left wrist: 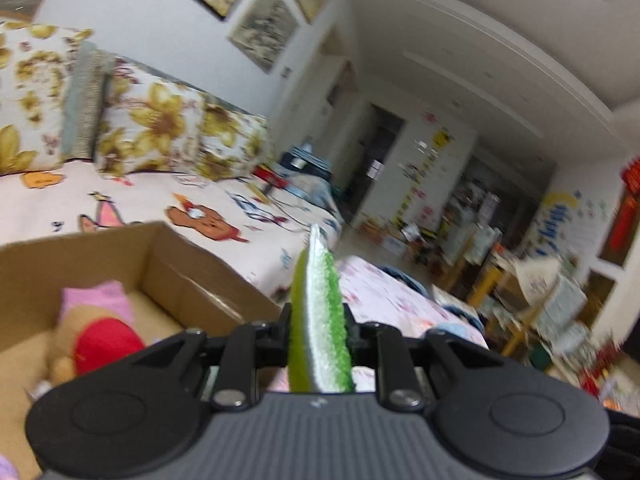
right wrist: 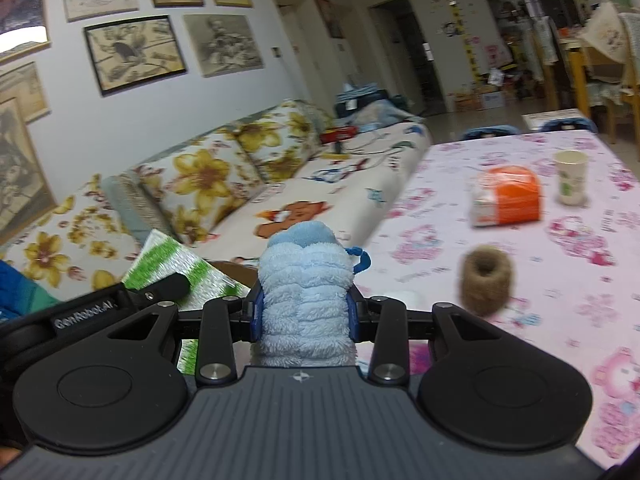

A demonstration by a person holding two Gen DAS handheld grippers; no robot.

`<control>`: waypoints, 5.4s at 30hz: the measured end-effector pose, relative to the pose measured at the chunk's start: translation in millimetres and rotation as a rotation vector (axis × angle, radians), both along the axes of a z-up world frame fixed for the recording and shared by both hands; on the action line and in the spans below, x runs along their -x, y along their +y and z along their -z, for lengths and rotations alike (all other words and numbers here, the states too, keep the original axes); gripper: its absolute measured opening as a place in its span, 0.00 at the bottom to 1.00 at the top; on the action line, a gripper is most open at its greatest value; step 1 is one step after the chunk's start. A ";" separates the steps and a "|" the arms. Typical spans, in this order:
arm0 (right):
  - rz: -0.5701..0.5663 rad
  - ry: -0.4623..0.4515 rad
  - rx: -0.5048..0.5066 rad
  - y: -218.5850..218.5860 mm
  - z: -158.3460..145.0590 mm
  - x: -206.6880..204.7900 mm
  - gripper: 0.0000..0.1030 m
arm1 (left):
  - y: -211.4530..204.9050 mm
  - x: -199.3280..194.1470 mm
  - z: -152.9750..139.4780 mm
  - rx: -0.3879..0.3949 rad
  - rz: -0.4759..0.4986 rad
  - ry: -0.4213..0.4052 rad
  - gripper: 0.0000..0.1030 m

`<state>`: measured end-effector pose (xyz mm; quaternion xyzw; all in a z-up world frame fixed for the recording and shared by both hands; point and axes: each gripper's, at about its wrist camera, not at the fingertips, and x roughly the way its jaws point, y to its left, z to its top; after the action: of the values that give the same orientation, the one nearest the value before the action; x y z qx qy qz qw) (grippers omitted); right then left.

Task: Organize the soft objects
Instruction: 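Carry cloth and slipper over the cardboard box and open both tools, then move both tools back from the box to the remaining items, then close right tool on pink-purple knit hat while left tool grasps white floral cloth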

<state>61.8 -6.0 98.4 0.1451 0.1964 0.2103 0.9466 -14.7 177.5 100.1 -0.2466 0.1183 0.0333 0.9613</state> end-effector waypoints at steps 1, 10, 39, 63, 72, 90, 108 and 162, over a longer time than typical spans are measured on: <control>-0.018 -0.002 -0.006 5.1 -1.8 -3.9 0.45 | 5.5 0.0 -0.5 0.009 -0.025 -0.001 0.18; -0.164 0.006 -0.017 52.0 -4.9 -22.4 0.45 | 70.6 2.1 5.6 0.099 -0.242 0.033 0.18; -0.032 -0.015 0.063 6.4 -0.7 15.6 1.00 | 58.7 -0.6 4.3 -0.135 -0.323 0.128 0.81; 0.136 0.000 0.136 -46.3 17.5 51.2 1.00 | -36.4 -5.4 5.9 -0.387 -0.109 0.075 0.99; 0.183 -0.006 0.107 -55.1 20.3 51.5 1.00 | -61.8 -10.7 14.0 -0.447 -0.055 0.090 0.99; 0.279 0.013 0.080 -72.8 28.1 48.9 1.00 | -103.7 -18.8 35.1 -0.554 0.033 0.119 0.99; 0.377 0.083 0.056 -84.3 40.5 31.0 1.00 | -123.1 -37.2 68.6 -0.529 0.224 0.207 0.99; 0.098 0.299 -0.038 -63.3 67.3 10.3 1.00 | -102.0 -73.1 96.9 -0.169 0.348 0.370 0.64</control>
<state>51.5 -69.3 31.1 0.2022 0.3240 0.1438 0.9129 58.4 75.5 3.2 -0.1310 0.3292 -0.0783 0.9318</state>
